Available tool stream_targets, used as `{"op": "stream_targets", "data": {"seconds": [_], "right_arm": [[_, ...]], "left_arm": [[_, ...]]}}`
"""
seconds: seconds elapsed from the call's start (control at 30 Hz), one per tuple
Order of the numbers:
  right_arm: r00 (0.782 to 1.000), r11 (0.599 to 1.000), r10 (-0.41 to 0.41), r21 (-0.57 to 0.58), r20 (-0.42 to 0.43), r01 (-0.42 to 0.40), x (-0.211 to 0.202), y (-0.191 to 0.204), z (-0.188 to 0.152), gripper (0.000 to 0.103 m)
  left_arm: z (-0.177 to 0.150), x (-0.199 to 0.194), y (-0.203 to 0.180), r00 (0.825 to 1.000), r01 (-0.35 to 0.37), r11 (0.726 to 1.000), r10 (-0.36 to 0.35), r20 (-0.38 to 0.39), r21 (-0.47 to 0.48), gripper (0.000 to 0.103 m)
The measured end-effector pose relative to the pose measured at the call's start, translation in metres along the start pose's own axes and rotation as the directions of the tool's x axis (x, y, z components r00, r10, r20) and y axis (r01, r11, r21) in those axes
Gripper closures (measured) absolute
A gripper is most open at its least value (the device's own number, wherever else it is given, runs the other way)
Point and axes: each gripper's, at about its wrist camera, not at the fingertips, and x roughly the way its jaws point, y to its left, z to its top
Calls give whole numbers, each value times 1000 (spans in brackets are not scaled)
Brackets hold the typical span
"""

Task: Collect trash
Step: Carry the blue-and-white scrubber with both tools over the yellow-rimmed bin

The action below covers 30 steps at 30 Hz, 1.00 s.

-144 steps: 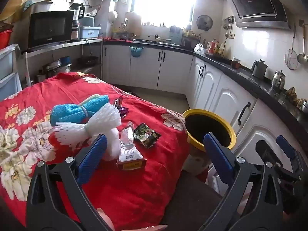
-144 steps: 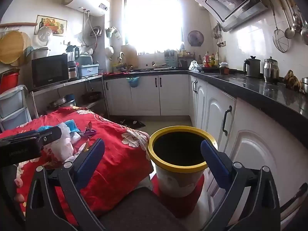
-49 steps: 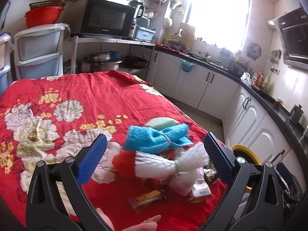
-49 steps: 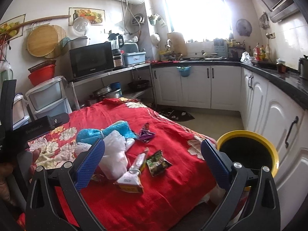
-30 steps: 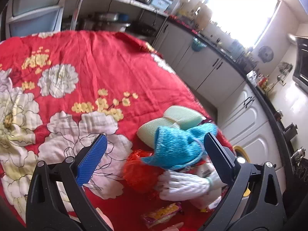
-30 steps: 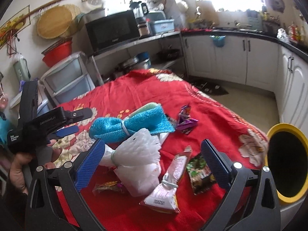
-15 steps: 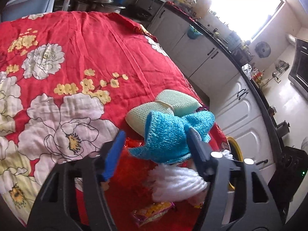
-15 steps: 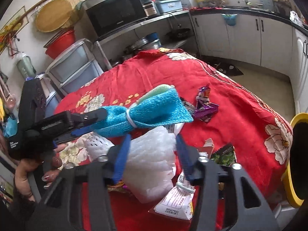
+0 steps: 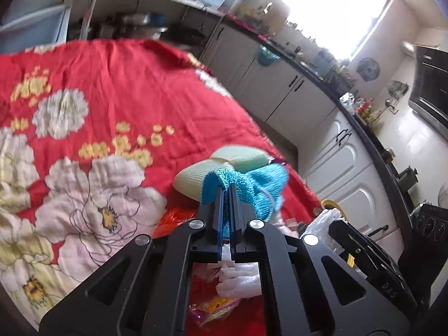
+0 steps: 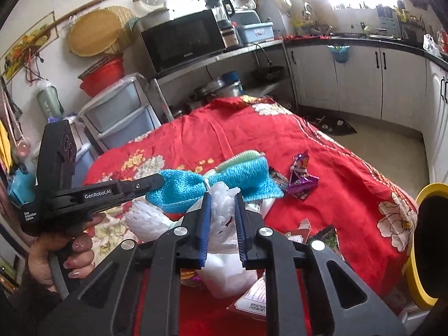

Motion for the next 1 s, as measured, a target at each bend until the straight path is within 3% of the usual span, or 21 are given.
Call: {"op": "stream_targets", "data": {"seconds": [0.2, 0.5, 1.0], "right_arm": [[998, 1000, -15, -5, 53, 16, -23, -3, 6, 87], [992, 998, -49, 43, 119, 44, -66, -22, 6, 87], [953, 973, -217, 130, 210, 192, -130, -69, -1, 87]], "left_arm": [[8, -23, -28, 997, 35, 997, -40, 62, 75, 102], [10, -36, -66, 989, 120, 982, -131, 69, 146, 103], [15, -34, -129, 973, 190, 944, -217, 74, 270, 103]]}}
